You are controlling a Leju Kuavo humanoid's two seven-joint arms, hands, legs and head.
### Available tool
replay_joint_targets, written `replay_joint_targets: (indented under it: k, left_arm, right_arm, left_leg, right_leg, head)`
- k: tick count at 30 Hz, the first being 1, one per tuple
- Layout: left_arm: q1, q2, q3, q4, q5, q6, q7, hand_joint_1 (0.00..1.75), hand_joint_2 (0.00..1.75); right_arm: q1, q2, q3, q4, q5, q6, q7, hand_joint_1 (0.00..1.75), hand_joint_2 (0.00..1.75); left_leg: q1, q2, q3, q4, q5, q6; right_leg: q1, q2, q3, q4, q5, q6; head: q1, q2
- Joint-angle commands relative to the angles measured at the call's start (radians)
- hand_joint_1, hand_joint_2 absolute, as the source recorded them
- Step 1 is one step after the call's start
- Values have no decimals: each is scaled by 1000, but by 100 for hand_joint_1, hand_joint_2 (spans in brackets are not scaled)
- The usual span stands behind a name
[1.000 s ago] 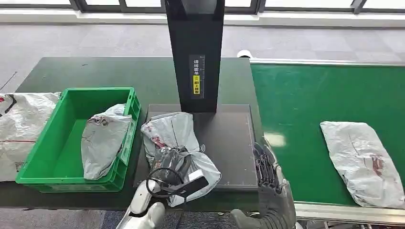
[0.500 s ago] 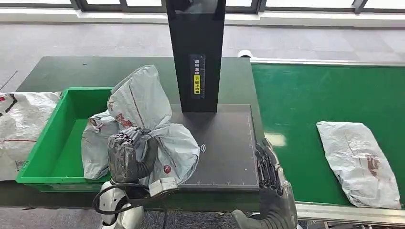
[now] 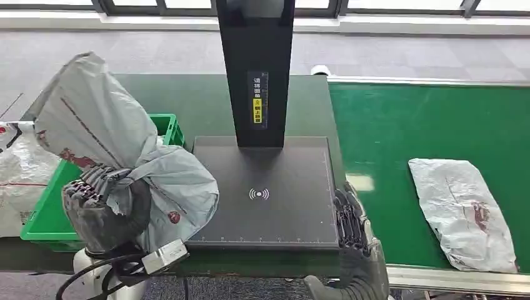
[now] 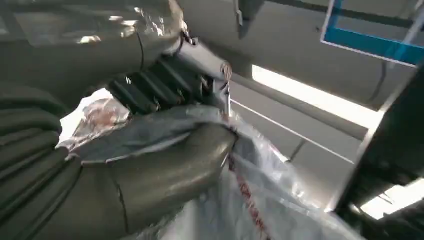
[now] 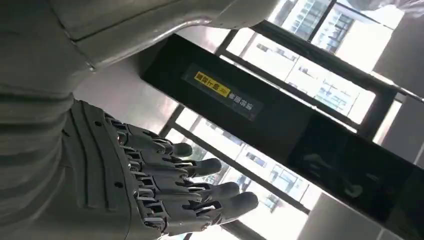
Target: Moved the parcel from conveyor to table for the left to box.
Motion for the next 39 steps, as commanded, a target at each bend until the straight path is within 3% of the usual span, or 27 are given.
replay_joint_targets:
  k: [1,3,4,5,9,16,22,25,32,33,34,36,37,38,39]
  left_arm:
    - [-189,-31,315,338,-17,-1,56,175,175]
    - [-285,102,312,605,40,-5,192,175,175]
    - [-296,115,315,628,58,-1,179,175,175]
    - [-322,129,348,711,-17,-33,275,175,175]
    - [-456,203,418,1028,-42,-1,323,175,175]
    - [-467,198,444,1054,-53,-1,309,175,175]
    - [-494,215,447,1142,-72,-1,344,175,175]
    - [-494,215,447,1142,-72,-1,344,175,175]
    - [-494,215,447,1142,-72,-1,344,175,175]
    - [-494,215,447,1142,-72,-1,344,175,175]
    - [-498,218,448,1155,-72,-1,345,175,175]
    - [-532,230,452,1228,-86,-1,373,175,175]
    - [-538,226,470,1223,-83,-1,363,134,175]
    - [-533,215,493,1191,-84,-1,345,0,175]
    - [-533,206,505,1182,-92,-1,340,0,0]
  right_arm:
    - [-21,15,-11,23,5,21,5,0,175]
    - [-26,10,-18,34,-2,35,0,0,175]
    - [-28,11,-20,36,-2,36,-2,0,175]
    - [-32,7,-17,40,-6,48,-7,0,175]
    - [-56,7,-18,64,-6,61,-7,0,175]
    - [-58,6,-19,67,-6,62,-7,0,175]
    - [-63,2,-23,72,-6,63,-7,0,175]
    - [-63,2,-23,72,-6,63,-7,0,175]
    - [-63,2,-23,72,-6,63,-7,0,175]
    - [-63,2,-23,72,-6,63,-7,0,175]
    - [-67,1,-25,76,-7,64,-7,0,175]
    - [-99,-5,-30,104,-7,69,-5,0,175]
    - [-107,-3,-33,113,-8,68,-5,0,175]
    - [-110,-2,-34,117,-8,68,-6,0,175]
    - [-112,-2,-34,120,-8,67,-6,0,175]
  left_leg:
    - [0,-1,2,-2,2,0]
    - [0,-3,3,-3,3,0]
    - [-1,-5,4,-6,5,-1]
    - [0,-5,3,-7,6,-1]
    - [1,1,4,-4,4,-2]
    - [2,1,2,-3,5,-2]
    - [0,-10,8,-5,6,-2]
    - [1,-9,-5,-5,-1,-3]
    - [1,-14,9,-3,-3,-7]
    - [1,-13,4,-4,0,-8]
    - [2,-14,12,-7,3,-8]
    - [2,-10,4,-9,7,-9]
    - [2,-13,12,-7,6,-13]
    - [2,-12,7,-8,8,-13]
    - [1,-15,16,-9,6,-13]
  right_leg:
    - [0,-2,1,-1,1,-1]
    - [0,-3,2,-2,1,-1]
    - [-1,-6,4,-4,2,-1]
    - [0,-5,3,-6,4,-2]
    - [1,1,3,-3,5,-4]
    - [2,1,1,-2,5,-4]
    - [0,-11,10,-1,0,-4]
    - [1,-11,4,0,-6,-7]
    - [3,-16,17,7,-13,-11]
    - [3,-15,11,6,-10,-12]
    - [4,-16,19,4,-4,-12]
    - [4,-12,9,2,1,-15]
    - [4,-15,17,5,-4,-15]
    - [4,-14,13,4,-1,-15]
    - [3,-16,22,5,-5,-15]
  head:
    - [0,0]
    - [0,0]
    - [0,0]
    - [0,0]
    - [0,0]
    - [0,0]
    - [0,0]
    - [0,0]
    - [0,0]
    - [0,0]
    - [0,0]
    - [0,0]
    - [0,0]
    - [0,0]
    - [0,0]
